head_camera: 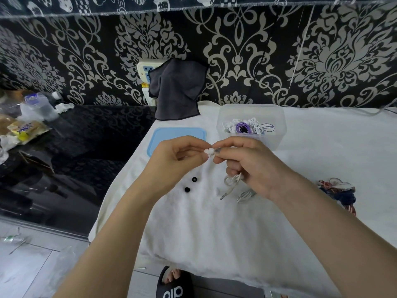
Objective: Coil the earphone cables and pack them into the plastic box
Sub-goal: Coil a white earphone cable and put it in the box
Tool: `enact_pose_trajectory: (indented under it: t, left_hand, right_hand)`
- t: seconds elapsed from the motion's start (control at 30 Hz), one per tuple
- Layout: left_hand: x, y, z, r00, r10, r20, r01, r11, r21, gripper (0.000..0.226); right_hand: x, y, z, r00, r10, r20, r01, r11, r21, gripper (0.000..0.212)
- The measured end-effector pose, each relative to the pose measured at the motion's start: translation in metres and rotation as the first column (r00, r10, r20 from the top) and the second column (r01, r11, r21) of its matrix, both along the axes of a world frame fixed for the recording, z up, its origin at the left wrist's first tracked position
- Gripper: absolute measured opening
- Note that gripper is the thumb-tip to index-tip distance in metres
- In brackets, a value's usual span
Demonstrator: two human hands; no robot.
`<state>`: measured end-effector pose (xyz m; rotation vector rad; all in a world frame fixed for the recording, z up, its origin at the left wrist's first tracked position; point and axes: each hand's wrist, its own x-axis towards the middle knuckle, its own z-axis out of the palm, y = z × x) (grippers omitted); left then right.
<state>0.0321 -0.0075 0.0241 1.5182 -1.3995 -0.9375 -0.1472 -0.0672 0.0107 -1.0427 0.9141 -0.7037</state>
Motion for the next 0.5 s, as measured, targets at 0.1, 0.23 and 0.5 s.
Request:
enact_pose_trajectory:
  t: [0.1,0.23,0.5]
  left_hand:
    - [0.001,0.000,0.002,0.998,-0.019,-0.062,0.019,1.000,0.001,0.014]
    - [0.000,0.001,0.003,0.989,-0.050,-0.137,0.051,0.999,0.007,0.012]
    - [-0.002,-0.003,0.001,0.968,-0.107,-0.225,0.115,0.993,0.025,0.012]
  right_hand:
    - [-0.003,-0.002,0.002,0.998,0.036,0.056,-0.038,0.998,0.043,0.015]
    - [-0.007,-0.003,0.005,0.992,0.079,0.097,-0.086,0.993,0.078,0.016]
    - [-0.012,-0.005,0.005,0.986,0.111,0.127,-0.122,0.989,0.085,0.017]
